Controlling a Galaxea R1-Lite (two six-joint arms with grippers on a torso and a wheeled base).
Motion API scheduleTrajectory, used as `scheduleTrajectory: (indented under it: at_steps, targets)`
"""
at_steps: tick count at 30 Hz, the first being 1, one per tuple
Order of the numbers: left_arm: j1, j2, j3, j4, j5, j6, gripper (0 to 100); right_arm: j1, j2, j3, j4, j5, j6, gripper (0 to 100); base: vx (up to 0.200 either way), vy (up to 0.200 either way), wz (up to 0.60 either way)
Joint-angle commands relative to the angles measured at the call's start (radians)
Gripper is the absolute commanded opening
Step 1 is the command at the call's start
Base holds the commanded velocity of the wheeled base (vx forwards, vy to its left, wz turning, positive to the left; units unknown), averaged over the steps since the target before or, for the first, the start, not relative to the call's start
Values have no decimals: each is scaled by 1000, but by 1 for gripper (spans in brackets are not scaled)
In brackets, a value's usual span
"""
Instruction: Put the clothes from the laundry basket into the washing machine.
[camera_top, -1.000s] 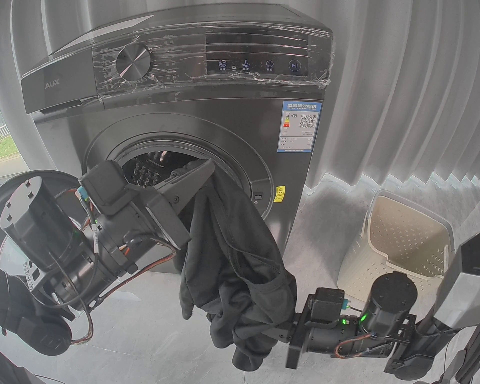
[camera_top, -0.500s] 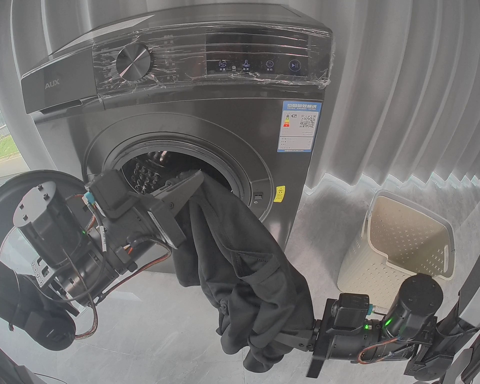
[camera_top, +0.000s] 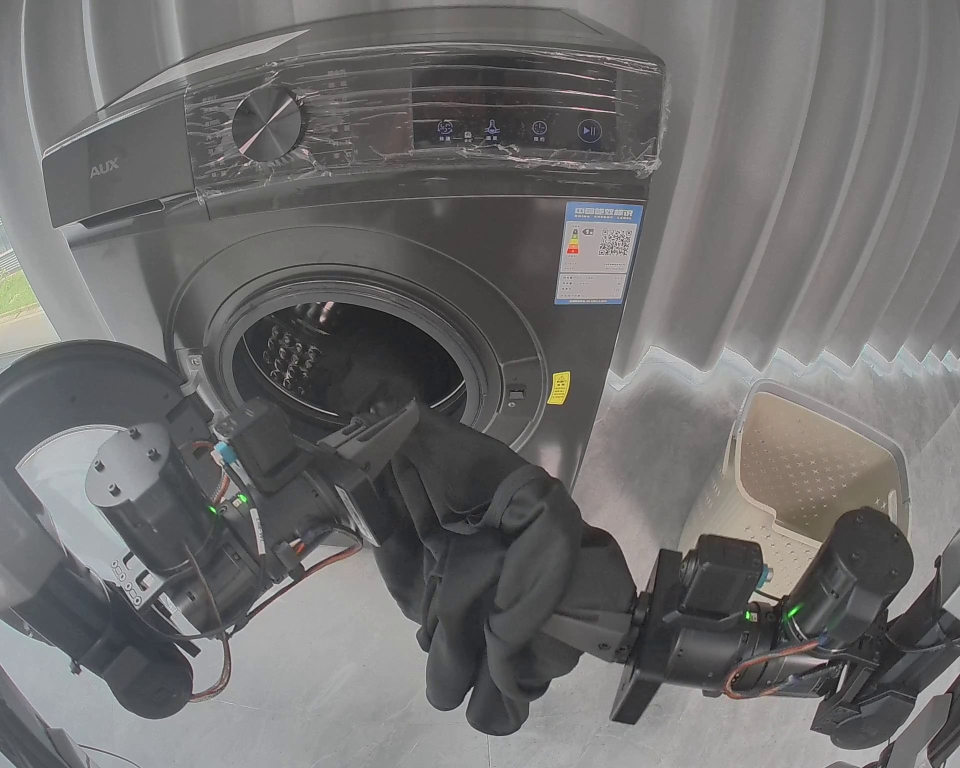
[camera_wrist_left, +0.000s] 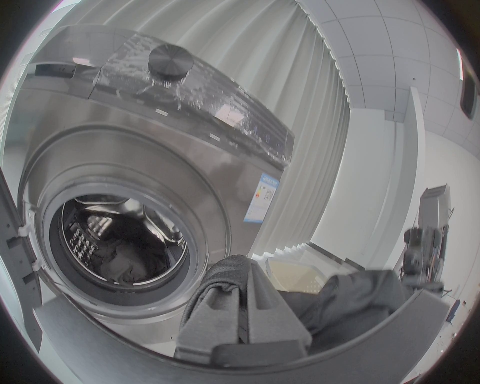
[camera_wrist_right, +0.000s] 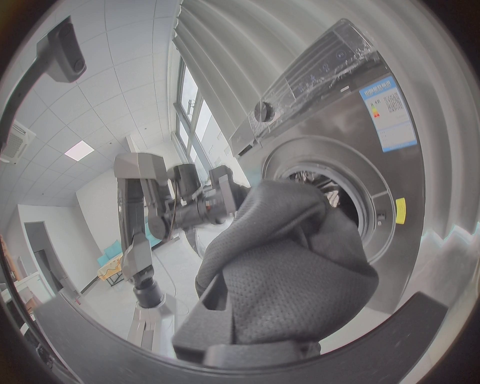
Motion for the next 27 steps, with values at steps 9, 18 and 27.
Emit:
scheduleTrajectory:
  at_steps: [9, 18, 27]
  targets:
    - [-11, 50, 75, -11, -12, 19, 0, -24, 1, -83, -2, 0, 1, 0, 0, 0, 0]
    - [0, -33, 72, -12, -72, -42, 100, -79, 4, -92, -1, 0, 0, 0, 0, 0, 0]
    - [7, -64, 147, -11, -137, -56, 100, -143, 10, -173, 1, -8, 12, 0, 0, 0, 0]
